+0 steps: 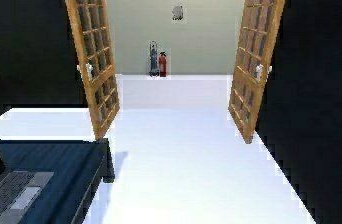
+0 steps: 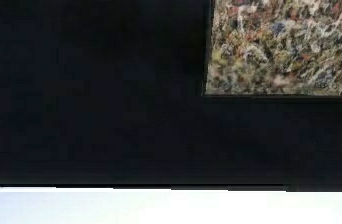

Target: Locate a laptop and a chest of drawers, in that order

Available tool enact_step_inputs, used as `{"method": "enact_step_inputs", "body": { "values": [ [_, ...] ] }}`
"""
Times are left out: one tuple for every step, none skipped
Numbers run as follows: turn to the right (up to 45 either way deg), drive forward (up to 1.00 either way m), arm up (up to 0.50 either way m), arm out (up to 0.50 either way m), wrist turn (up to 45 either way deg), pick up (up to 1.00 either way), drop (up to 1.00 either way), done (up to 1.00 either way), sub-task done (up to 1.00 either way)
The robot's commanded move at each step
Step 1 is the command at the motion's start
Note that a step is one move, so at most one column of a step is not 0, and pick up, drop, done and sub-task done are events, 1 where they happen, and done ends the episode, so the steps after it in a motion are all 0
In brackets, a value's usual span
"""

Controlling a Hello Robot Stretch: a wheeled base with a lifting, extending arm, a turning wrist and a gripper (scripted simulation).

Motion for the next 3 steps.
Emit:
{"method": "enact_step_inputs", "body": {
  "values": [
    [6.0, 0.00, 0.00, 0.00, 0.0, 0.00, 0.00, 0.00, 0.00],
    [0.0, 0.20, 0.00, 0.00, 0.0, 0.00, 0.00, 0.00, 0.00],
    [-45.0, 0.00, 0.00, 0.00, 0.0, 0.00, 0.00, 0.00, 0.00]
  ]
}}
